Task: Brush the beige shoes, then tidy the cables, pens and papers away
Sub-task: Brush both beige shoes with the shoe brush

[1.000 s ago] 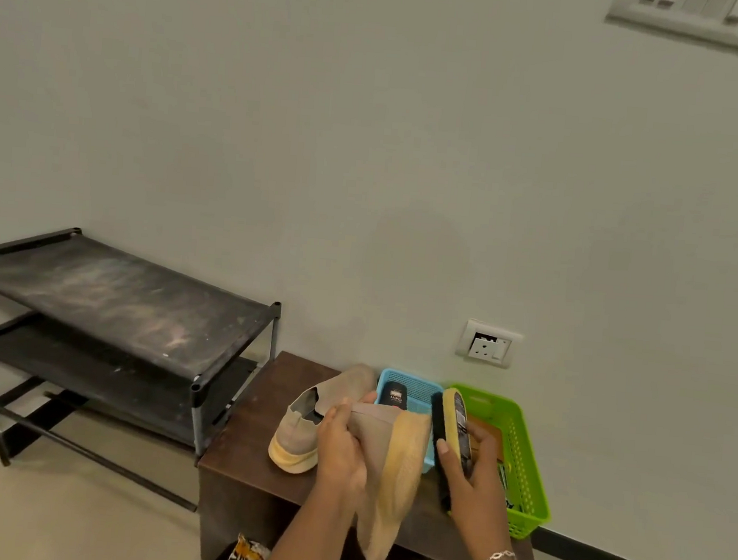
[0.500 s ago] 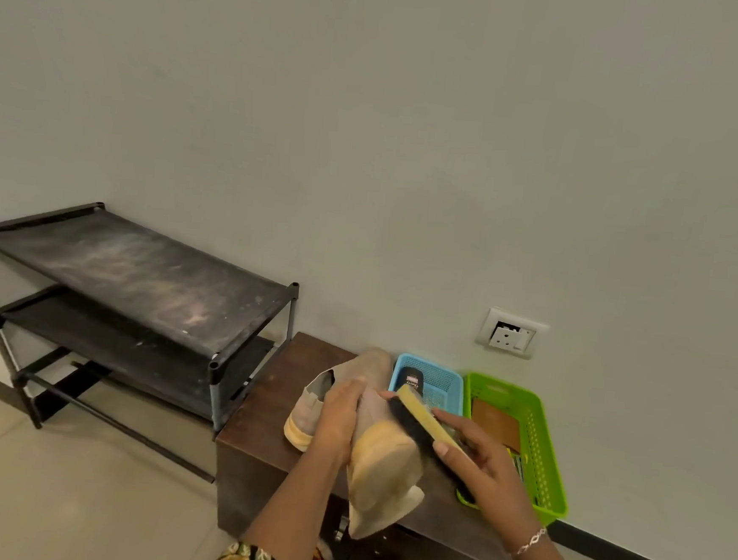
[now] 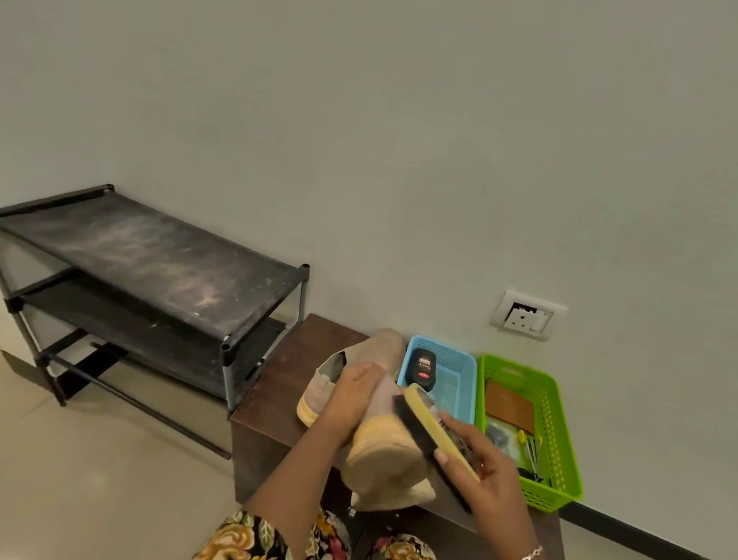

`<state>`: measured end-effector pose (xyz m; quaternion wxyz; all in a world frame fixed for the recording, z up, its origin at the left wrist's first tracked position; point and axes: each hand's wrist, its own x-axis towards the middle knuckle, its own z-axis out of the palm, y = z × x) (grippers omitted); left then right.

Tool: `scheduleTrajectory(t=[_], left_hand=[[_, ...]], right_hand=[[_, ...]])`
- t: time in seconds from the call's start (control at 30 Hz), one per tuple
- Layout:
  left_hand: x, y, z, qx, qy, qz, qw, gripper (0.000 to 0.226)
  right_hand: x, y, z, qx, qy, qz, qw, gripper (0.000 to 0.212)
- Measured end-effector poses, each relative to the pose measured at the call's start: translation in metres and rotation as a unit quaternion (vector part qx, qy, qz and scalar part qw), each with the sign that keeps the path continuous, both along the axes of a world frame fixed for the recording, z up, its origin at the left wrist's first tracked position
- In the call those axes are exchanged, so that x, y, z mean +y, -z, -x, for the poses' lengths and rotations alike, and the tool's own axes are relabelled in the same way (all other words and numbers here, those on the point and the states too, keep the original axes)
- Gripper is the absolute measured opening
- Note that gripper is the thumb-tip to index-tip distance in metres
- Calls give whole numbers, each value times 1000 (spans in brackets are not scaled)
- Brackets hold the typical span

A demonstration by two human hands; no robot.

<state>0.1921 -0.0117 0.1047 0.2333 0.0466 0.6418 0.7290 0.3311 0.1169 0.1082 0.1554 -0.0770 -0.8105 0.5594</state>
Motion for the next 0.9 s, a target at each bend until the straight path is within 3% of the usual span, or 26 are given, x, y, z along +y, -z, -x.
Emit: scheduleTrajectory(t=[0.1, 0.17, 0.27, 0.37, 0.43, 0.5, 0.6, 0.83, 0.9], left_hand=[[-1, -6, -5, 4, 3, -2, 1000, 31], [-1, -5, -3, 7, -12, -4, 1000, 30], [4, 3, 1, 0, -32, -7, 999, 36], [7, -4, -7, 1, -19, 0, 1000, 34], [10, -5, -7, 14, -23, 25, 999, 32], [10, -2, -8, 30, -36, 39, 998, 29], [14, -1, -11, 31, -17, 31, 999, 26], [20, 0, -13, 36, 4, -28, 999, 38], [23, -1, -15, 30, 22, -30, 999, 39]], right_hand=[[7, 11, 2, -37, 27, 66, 997, 28], [-1, 9, 4, -45, 39, 61, 996, 29], [-15, -10, -3, 1, 32, -123, 992, 41], [-18, -21, -7, 55, 4, -336, 940, 45], [-6, -25, -3, 29, 44, -278, 959, 30], [14, -19, 2, -71, 64, -155, 983, 23], [18, -14, 4, -140, 79, -101, 982, 21], [-6, -38, -7, -15, 53, -307, 950, 43], [3, -36, -5, -28, 49, -287, 956, 39]])
